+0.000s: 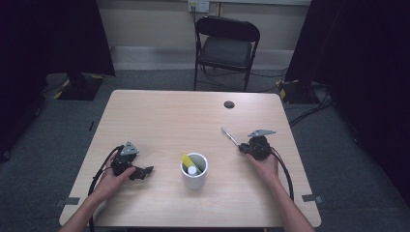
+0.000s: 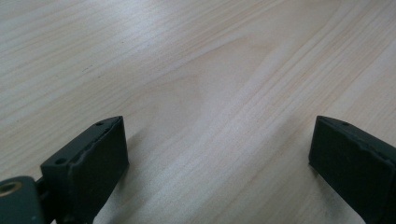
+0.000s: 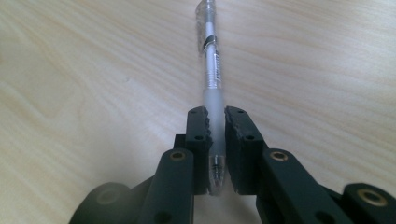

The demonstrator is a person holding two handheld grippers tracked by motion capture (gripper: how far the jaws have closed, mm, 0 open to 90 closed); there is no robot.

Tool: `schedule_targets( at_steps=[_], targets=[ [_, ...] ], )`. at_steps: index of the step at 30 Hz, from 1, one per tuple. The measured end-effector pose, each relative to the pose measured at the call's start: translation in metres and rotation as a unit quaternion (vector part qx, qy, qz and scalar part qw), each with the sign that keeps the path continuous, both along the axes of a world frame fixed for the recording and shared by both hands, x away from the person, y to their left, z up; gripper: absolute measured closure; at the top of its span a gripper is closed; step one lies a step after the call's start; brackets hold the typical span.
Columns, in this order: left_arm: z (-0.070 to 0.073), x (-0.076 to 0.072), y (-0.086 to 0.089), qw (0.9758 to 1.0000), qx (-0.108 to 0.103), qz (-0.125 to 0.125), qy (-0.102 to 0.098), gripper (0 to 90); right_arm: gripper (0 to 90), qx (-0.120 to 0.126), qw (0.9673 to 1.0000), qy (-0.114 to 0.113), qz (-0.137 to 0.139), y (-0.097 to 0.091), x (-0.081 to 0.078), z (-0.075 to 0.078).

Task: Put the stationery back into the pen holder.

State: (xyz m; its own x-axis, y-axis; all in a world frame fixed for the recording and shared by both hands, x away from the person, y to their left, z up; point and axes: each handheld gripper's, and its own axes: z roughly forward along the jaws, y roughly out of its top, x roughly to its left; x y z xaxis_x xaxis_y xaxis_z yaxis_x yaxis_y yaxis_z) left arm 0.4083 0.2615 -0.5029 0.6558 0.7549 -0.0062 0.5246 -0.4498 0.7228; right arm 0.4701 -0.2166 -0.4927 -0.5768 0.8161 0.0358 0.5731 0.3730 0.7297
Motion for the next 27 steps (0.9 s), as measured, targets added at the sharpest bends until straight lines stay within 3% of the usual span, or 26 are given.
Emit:
schedule_targets(
  at_steps=[4, 9, 14, 21, 27],
  targets=[
    [0.000, 0.000, 0.000, 1.0000, 0.000, 0.000, 0.000, 4.1, 79.9, 0.006, 0.9999, 0.004, 0.011, 0.000, -0.008, 0.000],
    [0.000, 0.000, 0.000, 1.0000, 0.000, 0.000, 0.000, 4.1, 79.8, -0.013, 0.9993, 0.003, 0.035, 0.000, -0.023, 0.002],
    [0.000, 0.000, 0.000, 1.0000, 0.001, 0.001, -0.001, 4.1, 75.2, -0.007, 0.9993, -0.001, 0.038, -0.002, -0.039, 0.001],
    [0.000, 0.000, 0.000, 1.0000, 0.001, 0.001, 0.000, 3.9, 73.3, -0.005, 0.9993, -0.016, 0.034, 0.000, -0.042, -0.002],
    [0.000, 0.000, 0.000, 1.0000, 0.002, -0.001, -0.001, 3.9, 80.0, 0.001, 0.9995, -0.013, 0.030, 0.000, -0.041, -0.002]
  ],
)
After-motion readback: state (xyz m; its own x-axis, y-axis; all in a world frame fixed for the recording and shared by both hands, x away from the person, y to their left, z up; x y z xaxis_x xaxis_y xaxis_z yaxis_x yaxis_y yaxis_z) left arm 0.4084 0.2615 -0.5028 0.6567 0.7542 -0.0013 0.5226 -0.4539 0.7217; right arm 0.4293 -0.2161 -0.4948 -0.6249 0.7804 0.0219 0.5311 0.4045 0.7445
